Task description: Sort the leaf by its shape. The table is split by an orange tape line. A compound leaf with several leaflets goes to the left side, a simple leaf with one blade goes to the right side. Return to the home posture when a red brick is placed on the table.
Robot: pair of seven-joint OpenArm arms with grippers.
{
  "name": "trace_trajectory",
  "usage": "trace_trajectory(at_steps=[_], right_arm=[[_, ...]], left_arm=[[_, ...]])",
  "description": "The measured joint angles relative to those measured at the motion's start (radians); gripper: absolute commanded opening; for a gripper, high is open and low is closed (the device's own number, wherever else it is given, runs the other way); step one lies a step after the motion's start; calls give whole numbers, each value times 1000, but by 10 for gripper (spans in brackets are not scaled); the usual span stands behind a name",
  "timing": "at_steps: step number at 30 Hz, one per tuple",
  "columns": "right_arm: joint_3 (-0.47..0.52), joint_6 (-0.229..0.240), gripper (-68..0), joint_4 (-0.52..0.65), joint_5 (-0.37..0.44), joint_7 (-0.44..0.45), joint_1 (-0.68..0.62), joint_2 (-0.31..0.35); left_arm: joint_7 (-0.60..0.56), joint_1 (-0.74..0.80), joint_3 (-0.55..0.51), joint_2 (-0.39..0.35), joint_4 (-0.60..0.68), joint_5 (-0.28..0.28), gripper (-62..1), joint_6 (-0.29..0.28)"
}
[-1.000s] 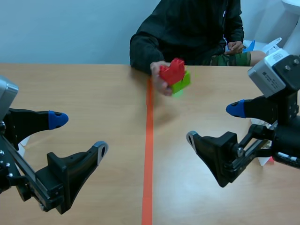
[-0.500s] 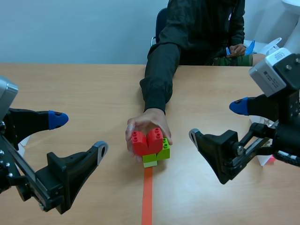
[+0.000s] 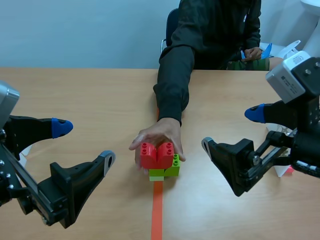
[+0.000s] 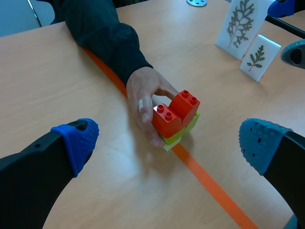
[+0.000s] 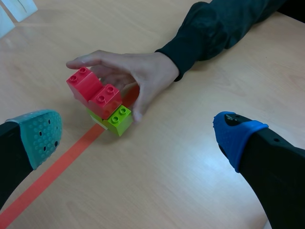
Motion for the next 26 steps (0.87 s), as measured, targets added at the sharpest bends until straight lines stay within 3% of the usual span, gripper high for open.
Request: trace_trajectory(at_steps=[26], right_arm=[[0,0,4,0,-27,3,0,0]], left_arm=[[0,0,0,0,0,0,14,0]])
